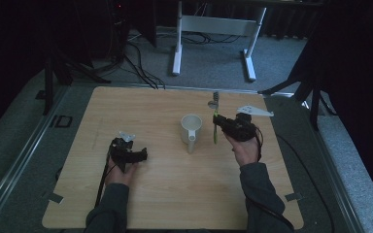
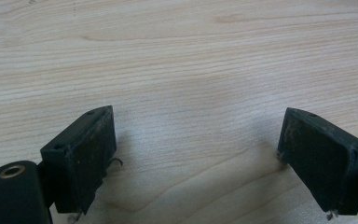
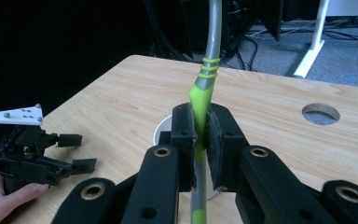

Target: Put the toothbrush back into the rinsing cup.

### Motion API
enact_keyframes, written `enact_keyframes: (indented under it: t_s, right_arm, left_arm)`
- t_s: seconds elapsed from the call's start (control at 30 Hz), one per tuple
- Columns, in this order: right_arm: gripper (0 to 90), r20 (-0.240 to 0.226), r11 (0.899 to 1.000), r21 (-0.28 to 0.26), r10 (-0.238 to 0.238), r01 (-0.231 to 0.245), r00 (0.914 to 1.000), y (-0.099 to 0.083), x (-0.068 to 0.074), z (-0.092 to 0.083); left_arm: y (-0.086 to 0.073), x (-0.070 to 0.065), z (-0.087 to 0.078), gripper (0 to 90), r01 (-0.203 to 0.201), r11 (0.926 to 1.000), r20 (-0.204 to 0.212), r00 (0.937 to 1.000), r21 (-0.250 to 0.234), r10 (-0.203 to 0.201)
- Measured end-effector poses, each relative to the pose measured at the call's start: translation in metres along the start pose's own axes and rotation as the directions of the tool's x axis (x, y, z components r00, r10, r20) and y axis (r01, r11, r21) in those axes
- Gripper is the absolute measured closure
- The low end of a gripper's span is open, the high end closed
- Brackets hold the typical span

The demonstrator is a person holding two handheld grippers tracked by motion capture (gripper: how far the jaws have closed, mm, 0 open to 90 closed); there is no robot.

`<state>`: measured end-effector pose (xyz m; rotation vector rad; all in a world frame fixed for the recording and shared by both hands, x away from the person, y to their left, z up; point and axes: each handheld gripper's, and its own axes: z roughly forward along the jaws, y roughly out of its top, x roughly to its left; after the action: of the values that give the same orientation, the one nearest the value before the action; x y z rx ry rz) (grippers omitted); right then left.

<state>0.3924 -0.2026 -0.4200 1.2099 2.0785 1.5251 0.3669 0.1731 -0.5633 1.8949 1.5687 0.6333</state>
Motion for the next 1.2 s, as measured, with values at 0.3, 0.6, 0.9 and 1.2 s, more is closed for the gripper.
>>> enact_keyframes:
  t_s: [0.3,0.6,0.9,1.2]
  right_arm:
    - [81.8,-0.017,1.0,-0.017,-0.019,0.018,0.9997,-0.001,0.002,0.003]
    - [81.8,-0.027,0.999,-0.039,-0.037,0.035,0.999,0.0,0.005,0.005]
    - [81.8,-0.034,0.997,-0.058,-0.047,0.045,0.9983,0.001,0.008,0.008]
    - [81.8,-0.035,0.996,-0.073,-0.055,0.052,0.9979,0.003,0.012,0.011]
  left_arm:
    - [0.0,0.0,0.0,11.7,0.001,1.0,0.0,1.0,-0.001,-0.001]
    - [0.0,0.0,0.0,11.7,0.0,1.0,0.0,1.0,0.0,0.0]
    - [0.0,0.0,0.0,11.7,0.001,1.0,0.0,1.0,0.0,-0.001]
    - [0.0,0.0,0.0,11.7,-0.001,1.0,-0.001,1.0,0.0,0.001]
